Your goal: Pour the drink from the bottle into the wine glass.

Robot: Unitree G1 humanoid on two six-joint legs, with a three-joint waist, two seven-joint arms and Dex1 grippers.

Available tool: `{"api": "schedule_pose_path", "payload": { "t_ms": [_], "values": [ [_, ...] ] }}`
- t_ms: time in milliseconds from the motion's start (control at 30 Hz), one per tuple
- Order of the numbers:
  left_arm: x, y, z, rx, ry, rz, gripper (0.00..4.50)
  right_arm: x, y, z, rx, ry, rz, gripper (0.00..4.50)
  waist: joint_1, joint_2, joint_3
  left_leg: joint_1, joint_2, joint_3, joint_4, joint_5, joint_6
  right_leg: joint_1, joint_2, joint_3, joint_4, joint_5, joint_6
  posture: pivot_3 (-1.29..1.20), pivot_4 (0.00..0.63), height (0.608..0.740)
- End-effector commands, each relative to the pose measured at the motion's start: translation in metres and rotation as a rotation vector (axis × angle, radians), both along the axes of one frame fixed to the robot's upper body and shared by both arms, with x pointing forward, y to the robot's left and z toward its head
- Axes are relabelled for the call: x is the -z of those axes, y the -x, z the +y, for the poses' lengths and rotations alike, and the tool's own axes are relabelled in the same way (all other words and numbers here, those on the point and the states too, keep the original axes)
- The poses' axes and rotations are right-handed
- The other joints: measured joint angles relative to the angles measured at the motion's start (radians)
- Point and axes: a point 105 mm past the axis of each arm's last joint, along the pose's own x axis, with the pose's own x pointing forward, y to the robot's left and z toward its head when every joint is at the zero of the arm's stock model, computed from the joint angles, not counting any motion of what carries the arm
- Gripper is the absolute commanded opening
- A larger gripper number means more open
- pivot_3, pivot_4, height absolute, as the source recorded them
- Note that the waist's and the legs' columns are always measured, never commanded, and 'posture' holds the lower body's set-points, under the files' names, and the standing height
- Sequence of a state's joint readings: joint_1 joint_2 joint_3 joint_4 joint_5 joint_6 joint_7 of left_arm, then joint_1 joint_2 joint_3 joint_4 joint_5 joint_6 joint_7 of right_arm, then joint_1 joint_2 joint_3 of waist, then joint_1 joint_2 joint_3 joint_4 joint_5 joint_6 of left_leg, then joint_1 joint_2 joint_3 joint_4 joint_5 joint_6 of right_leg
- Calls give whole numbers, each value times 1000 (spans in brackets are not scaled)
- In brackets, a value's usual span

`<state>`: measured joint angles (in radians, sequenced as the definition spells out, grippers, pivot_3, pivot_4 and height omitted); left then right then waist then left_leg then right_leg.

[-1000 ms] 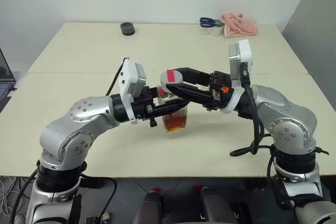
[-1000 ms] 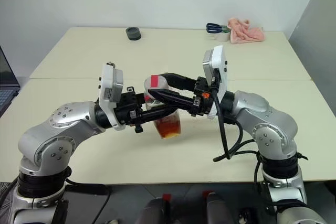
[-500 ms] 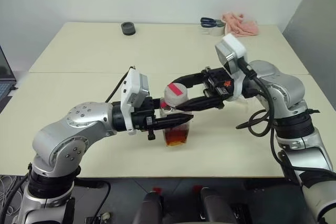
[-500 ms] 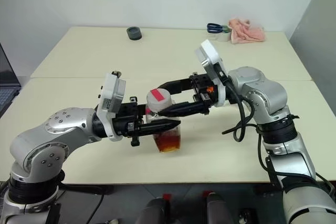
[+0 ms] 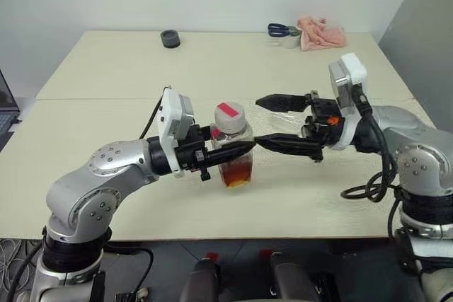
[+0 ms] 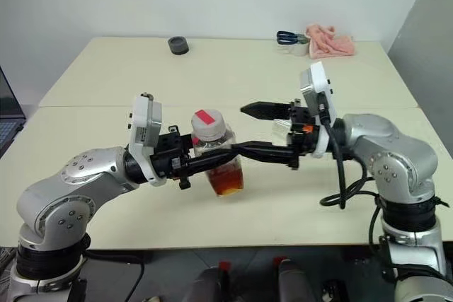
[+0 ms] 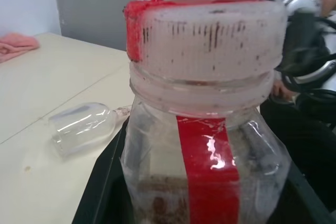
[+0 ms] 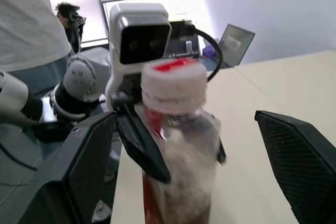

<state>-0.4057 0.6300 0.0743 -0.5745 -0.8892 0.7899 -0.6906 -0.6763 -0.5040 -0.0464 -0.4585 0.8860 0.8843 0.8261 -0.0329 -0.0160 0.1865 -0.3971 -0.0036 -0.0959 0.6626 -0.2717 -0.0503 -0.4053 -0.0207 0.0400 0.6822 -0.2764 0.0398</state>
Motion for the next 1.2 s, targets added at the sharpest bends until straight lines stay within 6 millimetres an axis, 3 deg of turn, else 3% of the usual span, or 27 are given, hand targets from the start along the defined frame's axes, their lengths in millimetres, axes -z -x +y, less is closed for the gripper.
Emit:
{"api": "schedule_pose_path", "payload": {
  "t_ms": [33, 300, 667, 900, 1200],
  "values": [
    [-12, 1, -3, 16, 17, -67, 1816, -14, -4, 13, 57, -85, -50, 4476, 0, 0, 0, 0, 0, 0, 0, 0, 0, 0, 0, 0, 0, 0, 0, 0, 150, 740],
    [-13, 1, -4, 24, 8, -74, 1816, -12, -12, 20, 76, -104, -81, 4476, 0, 0, 0, -1, -1, 1, 0, 0, 0, 0, -1, 1, -1, 0, 0, 0, 150, 740],
    [-13, 3, -2, 13, 3, -78, 1816, -8, -22, 4, 95, -66, -95, 4476, 1, 0, 0, 0, -1, 0, 0, 0, 0, 0, -1, 0, 0, 0, 0, 0, 150, 740],
    [-12, 5, -2, 19, 1, -76, 1816, -10, -20, -4, 89, -54, -96, 4476, 1, 0, 0, -1, -1, 1, 0, 0, 0, 0, -1, 0, -1, 0, 0, 0, 150, 740],
    [-12, 4, -1, 23, -5, -79, 1816, -9, -6, 2, 0, -47, -62, 4476, 1, 0, 0, 0, 0, 1, 0, 0, 0, 0, -1, 0, -1, 0, 0, 0, 150, 740]
  ]
}}
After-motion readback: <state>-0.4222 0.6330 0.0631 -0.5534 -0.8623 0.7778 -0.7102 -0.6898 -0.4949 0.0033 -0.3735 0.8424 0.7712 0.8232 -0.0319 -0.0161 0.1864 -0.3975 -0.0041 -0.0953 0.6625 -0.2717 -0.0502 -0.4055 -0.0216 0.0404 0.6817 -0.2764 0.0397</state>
